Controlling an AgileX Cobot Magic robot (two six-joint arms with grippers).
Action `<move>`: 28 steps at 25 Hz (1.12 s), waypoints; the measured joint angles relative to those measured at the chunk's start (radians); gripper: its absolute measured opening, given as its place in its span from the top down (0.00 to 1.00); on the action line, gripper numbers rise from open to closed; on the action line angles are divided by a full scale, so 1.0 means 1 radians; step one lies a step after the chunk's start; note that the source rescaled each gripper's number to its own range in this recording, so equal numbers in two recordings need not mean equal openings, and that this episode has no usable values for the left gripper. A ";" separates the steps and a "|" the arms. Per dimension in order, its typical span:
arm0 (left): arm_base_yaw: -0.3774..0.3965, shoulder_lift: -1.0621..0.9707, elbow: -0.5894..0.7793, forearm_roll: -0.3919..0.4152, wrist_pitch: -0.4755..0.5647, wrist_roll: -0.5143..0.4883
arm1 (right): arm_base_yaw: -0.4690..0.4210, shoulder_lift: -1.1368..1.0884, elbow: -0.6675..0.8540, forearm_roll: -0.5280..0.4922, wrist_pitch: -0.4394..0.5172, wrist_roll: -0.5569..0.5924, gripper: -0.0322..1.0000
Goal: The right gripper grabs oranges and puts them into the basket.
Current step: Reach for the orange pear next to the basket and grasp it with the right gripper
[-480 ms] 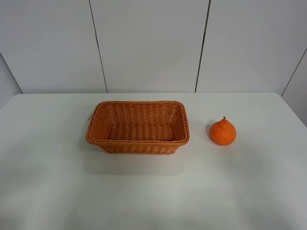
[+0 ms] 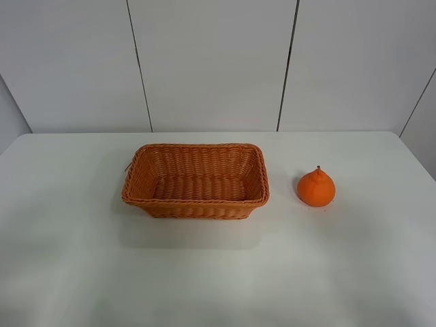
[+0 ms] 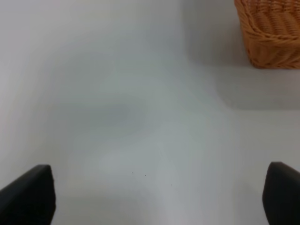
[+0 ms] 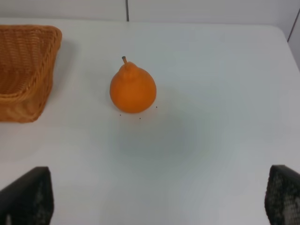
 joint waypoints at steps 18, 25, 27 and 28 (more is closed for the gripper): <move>0.000 0.000 0.000 0.000 0.000 0.000 | 0.000 1.349 -0.585 0.006 0.004 -0.004 0.00; 0.000 0.000 0.000 0.000 0.000 0.000 | 0.015 1.739 -0.910 0.005 0.084 -0.011 0.00; 0.000 0.000 0.000 0.000 0.000 0.000 | 0.043 1.805 -0.978 0.004 0.103 -0.011 0.00; 0.000 0.000 0.000 0.000 0.000 0.000 | 0.060 1.834 -1.006 0.004 0.106 -0.019 0.00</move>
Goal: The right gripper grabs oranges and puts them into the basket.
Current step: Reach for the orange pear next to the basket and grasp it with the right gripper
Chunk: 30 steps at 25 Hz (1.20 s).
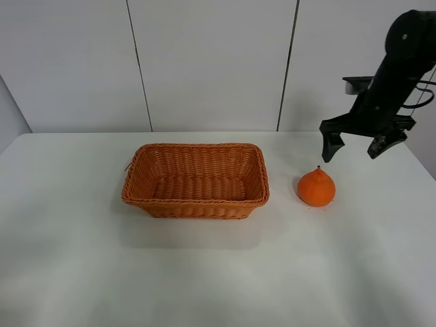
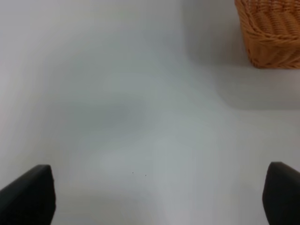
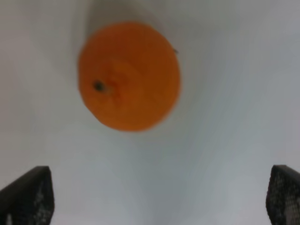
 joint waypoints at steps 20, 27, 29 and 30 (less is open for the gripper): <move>0.000 0.000 0.000 0.000 0.000 0.000 | 0.043 0.320 -0.072 -0.021 -0.141 0.008 0.00; 0.000 0.000 0.000 0.000 0.000 0.000 | 0.043 0.351 -0.072 -0.016 -0.175 0.008 0.01; 0.000 0.000 0.000 0.000 0.000 0.000 | 0.043 0.351 -0.072 -0.015 -0.179 0.008 0.12; 0.000 0.000 0.000 0.000 0.000 0.000 | 0.043 0.351 -0.072 -0.015 -0.178 0.008 0.20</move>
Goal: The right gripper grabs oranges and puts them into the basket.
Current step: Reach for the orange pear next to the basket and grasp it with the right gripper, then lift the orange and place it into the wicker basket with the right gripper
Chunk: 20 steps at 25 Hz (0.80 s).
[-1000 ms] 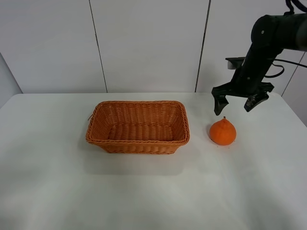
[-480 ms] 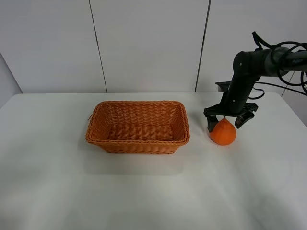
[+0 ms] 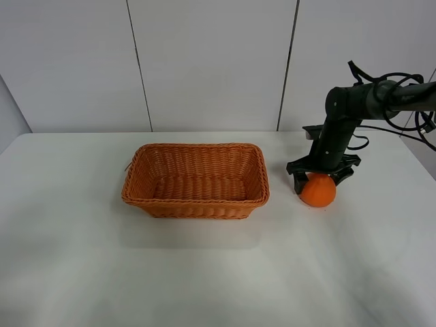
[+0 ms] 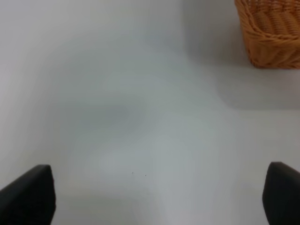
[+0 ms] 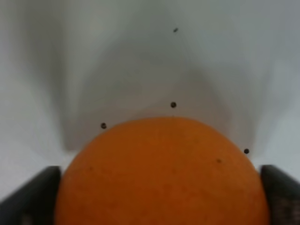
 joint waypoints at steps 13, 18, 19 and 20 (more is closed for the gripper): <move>0.000 0.000 0.000 0.000 0.000 0.000 | 0.000 -0.079 -0.003 -0.014 0.028 0.000 0.96; 0.000 0.000 0.000 0.000 0.000 0.000 | 0.000 -0.197 -0.089 -0.023 0.119 0.000 0.96; 0.000 0.000 0.000 0.000 0.000 0.000 | 0.000 -0.209 -0.120 -0.023 0.154 0.000 0.96; 0.000 0.000 0.000 0.000 0.000 0.000 | 0.001 -0.218 -0.160 -0.023 0.184 0.000 0.96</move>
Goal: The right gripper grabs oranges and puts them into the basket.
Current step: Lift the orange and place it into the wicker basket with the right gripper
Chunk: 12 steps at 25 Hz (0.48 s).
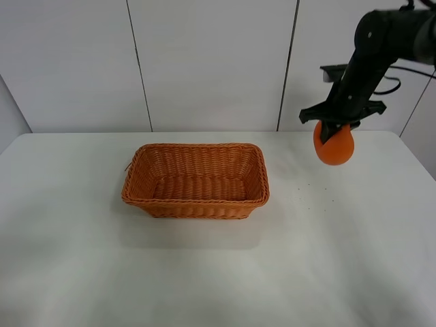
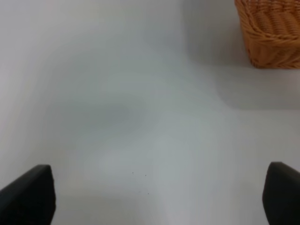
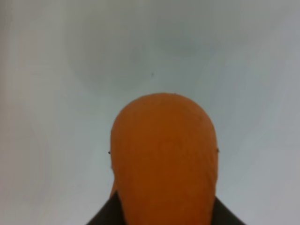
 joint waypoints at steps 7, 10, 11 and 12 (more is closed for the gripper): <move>0.000 0.000 0.000 0.000 0.000 0.000 | 0.085 -0.005 -0.169 -0.015 0.069 0.000 0.96; 0.000 0.000 0.000 0.000 0.000 0.000 | 0.161 -0.005 -0.191 -0.015 0.069 0.000 0.96; 0.000 0.000 0.000 0.000 0.000 0.000 | 0.191 -0.005 -0.192 -0.015 0.069 0.007 0.96; 0.000 0.000 0.000 0.000 0.000 0.000 | 0.222 -0.005 -0.192 -0.015 0.069 0.011 0.96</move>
